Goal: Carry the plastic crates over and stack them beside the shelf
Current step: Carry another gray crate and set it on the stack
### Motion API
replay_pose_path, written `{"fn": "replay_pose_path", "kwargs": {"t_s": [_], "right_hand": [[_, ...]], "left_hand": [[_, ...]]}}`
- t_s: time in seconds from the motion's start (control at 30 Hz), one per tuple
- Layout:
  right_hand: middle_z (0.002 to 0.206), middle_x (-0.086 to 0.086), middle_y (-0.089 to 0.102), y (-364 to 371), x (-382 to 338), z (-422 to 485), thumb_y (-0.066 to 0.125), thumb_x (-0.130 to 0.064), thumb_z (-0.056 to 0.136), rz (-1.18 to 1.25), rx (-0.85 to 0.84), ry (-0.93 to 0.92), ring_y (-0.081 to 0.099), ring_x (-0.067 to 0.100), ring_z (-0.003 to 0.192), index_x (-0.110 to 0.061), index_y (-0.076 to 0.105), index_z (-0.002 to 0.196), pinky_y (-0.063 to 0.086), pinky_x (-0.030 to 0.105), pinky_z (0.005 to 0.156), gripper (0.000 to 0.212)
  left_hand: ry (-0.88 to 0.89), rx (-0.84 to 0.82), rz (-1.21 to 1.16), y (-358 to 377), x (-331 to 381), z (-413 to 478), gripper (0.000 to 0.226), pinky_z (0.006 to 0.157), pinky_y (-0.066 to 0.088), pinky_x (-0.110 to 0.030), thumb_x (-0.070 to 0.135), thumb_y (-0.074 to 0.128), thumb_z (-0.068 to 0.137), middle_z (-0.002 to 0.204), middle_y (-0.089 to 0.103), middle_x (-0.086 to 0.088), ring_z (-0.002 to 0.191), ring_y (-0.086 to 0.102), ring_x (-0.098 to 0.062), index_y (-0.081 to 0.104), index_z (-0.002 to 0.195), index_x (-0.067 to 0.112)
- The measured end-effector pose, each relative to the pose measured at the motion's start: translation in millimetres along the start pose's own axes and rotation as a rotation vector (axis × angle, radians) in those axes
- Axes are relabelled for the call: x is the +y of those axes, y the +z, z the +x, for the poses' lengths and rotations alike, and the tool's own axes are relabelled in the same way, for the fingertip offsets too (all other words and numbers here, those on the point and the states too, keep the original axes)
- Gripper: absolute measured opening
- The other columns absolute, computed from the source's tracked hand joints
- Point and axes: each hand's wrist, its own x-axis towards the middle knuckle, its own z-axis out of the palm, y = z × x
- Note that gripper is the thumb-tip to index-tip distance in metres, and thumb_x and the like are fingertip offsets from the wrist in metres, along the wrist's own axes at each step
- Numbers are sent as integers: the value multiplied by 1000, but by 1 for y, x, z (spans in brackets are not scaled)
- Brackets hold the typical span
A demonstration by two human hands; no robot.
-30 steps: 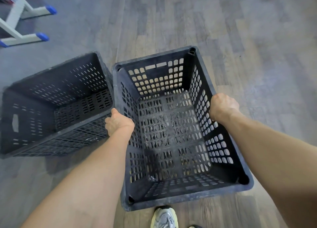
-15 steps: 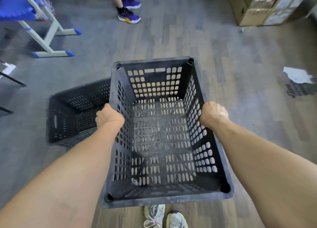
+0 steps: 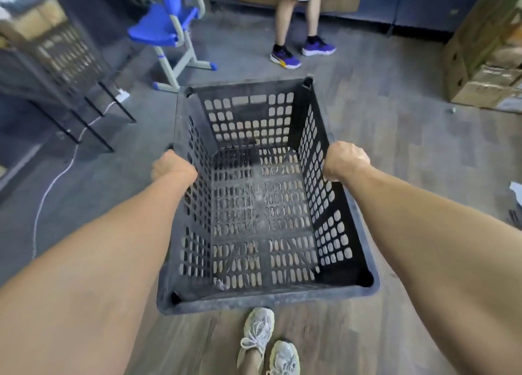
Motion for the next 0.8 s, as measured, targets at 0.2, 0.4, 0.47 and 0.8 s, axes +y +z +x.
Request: {"fn": "replay_pose_path", "kwargs": {"t_s": [0.2, 0.4, 0.47, 0.8], "right_hand": [[114, 15, 64, -18, -69, -15, 53, 1, 88, -35, -4, -144, 62, 32, 107, 1, 62, 112, 51, 35, 85, 26], [116, 14, 63, -21, -149, -32, 52, 0, 87, -113, -8, -291, 61, 31, 109, -1, 61, 115, 50, 35, 86, 29], [115, 13, 64, -19, -177, -40, 52, 0, 88, -134, -9, -335, 61, 31, 108, -1, 62, 113, 49, 34, 82, 27], [106, 10, 64, 8, -323, -95, 52, -1, 89, -231, -44, -523, 61, 29, 102, -5, 62, 111, 45, 31, 78, 25]], "left_hand": [[-139, 63, 3, -56, -59, 7, 33, 91, 52, -39, 1, 57, 84, 119, 63, -18, 111, 59, -35, 60, 117, 2], [-267, 129, -37, -106, -126, 16, 31, 92, 50, -38, 3, 56, 88, 120, 63, -18, 112, 60, -34, 60, 118, 1], [-293, 134, -53, -119, -152, 19, 32, 92, 49, -40, 5, 55, 88, 120, 62, -20, 112, 59, -36, 60, 119, 0], [-560, 153, -133, -174, -293, 33, 37, 91, 50, -43, 9, 57, 84, 124, 58, -19, 113, 57, -37, 60, 120, 0]]}}
